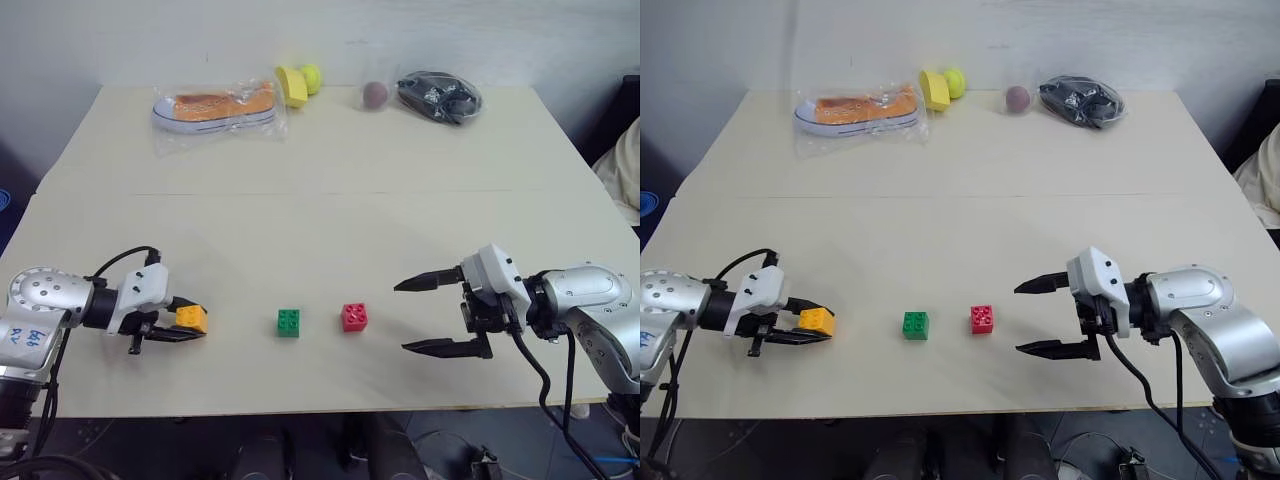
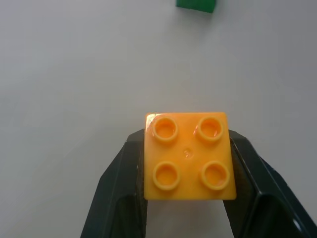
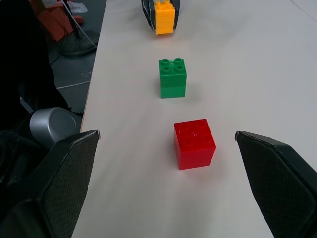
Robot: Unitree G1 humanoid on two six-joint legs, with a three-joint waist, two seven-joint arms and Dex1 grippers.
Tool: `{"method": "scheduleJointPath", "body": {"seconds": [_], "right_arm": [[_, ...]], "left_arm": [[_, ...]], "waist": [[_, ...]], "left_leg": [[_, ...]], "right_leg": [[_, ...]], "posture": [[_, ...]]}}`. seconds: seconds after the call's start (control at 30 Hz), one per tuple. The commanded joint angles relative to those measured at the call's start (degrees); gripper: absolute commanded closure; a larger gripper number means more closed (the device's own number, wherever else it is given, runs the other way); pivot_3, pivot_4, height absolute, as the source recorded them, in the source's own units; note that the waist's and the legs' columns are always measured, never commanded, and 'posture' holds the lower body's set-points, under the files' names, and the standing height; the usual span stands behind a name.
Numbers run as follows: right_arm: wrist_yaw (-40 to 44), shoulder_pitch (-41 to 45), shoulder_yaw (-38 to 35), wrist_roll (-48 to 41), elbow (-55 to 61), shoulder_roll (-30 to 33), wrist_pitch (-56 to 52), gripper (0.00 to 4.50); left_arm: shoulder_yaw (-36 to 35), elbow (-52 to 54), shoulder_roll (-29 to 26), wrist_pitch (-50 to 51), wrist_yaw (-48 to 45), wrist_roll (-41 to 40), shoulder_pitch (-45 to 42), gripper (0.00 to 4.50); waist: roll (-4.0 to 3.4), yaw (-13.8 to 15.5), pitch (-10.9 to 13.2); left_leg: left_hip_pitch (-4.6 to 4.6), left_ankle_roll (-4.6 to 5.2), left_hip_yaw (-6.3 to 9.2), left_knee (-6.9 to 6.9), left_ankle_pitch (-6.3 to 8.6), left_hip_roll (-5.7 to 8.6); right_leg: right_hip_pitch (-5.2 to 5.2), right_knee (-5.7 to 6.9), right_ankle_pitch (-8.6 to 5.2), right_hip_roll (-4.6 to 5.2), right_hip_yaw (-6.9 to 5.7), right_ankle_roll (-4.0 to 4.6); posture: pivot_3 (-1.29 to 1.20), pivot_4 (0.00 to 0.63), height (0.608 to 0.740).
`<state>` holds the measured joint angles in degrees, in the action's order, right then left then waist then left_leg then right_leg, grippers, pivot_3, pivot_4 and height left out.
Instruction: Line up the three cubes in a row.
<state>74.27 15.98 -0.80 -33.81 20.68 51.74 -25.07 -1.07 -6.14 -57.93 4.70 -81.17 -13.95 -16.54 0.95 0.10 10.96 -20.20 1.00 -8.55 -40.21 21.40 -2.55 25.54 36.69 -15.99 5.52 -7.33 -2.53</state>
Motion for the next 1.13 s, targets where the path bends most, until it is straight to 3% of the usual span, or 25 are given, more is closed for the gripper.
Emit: {"method": "scheduleJointPath", "body": {"seconds": [0.03,0.33,0.37,0.63,0.73,0.93,1.0,1.13], "right_arm": [[-0.4,-0.7,-2.3,0.1,2.1,1.2,1.0,0.00],[-1.4,-3.0,-4.2,-0.2,3.8,1.8,0.2,0.00],[-1.5,-3.0,-4.2,-0.3,3.9,1.8,0.2,0.00],[-0.9,-2.7,-4.4,-0.3,3.2,2.4,0.2,0.00],[0.2,-2.7,-5.2,-0.4,1.9,3.4,0.4,0.00],[7.0,-0.4,-8.0,-1.6,-4.6,7.7,0.8,0.00],[9.6,0.3,-8.7,-1.8,-7.5,9.1,0.9,0.00],[12.3,1.3,-8.6,-1.5,-10.8,10.0,1.5,0.00]], "left_arm": [[2.5,-3.7,0.5,-5.3,-2.4,2.2,-3.7,2.97],[5.7,-10.1,3.4,-11.4,-3.9,3.7,-8.2,2.97],[6.0,-10.3,3.3,-11.2,-4.3,3.7,-8.1,2.24],[2.9,-9.8,0.9,-9.0,-3.9,1.9,-6.1,0.02],[-2.1,-6.4,-2.5,-1.5,-4.0,-2.7,-4.0,0.02],[-19.1,6.0,-13.3,16.4,-7.2,-13.3,7.5,0.02],[-25.9,9.8,-14.8,22.2,-7.6,-16.7,10.9,0.02],[-32.9,14.7,-14.6,27.4,-6.5,-20.0,14.9,0.02]], "waist": [[0.00,-0.1,0.0],[0.00,-0.2,0.0],[0.00,-0.2,0.0],[0.00,-0.3,0.0],[0.00,-0.4,0.0],[0.00,-0.4,0.0],[-0.03,-0.2,0.0],[-0.03,-0.1,0.0]], "left_leg": [[0.00,0.00,-0.01,0.00,0.00,0.00],[-0.01,0.00,-0.04,-0.03,0.00,-0.03],[0.00,0.00,-0.04,-0.03,0.00,-0.03],[-0.01,0.01,-0.03,-0.03,0.00,-0.03],[-0.01,0.00,-0.03,-0.02,0.00,-0.07],[-0.02,0.01,0.01,-0.02,0.01,-0.09],[0.00,0.02,0.03,-0.02,0.01,-0.07],[0.00,0.01,0.05,-0.02,0.01,-0.07]], "right_leg": [[0.00,0.01,0.00,-0.01,0.01,0.00],[0.01,0.14,0.00,-0.08,0.01,0.00],[0.01,0.12,0.00,-0.07,0.01,0.00],[0.01,0.17,0.00,-0.07,0.01,0.00],[0.01,0.17,0.00,-0.08,0.02,0.00],[0.00,0.06,0.00,-0.05,0.03,0.00],[-0.02,-0.11,0.00,-0.02,0.04,0.00],[-0.03,-0.09,0.00,-0.03,0.02,0.00]], "posture": [[0.00,0.150,0.740],[0.00,0.150,0.740],[0.00,0.150,0.740],[0.00,0.150,0.740],[0.00,0.150,0.740],[0.00,0.150,0.740],[0.00,0.150,0.740],[0.00,0.150,0.740]]}}
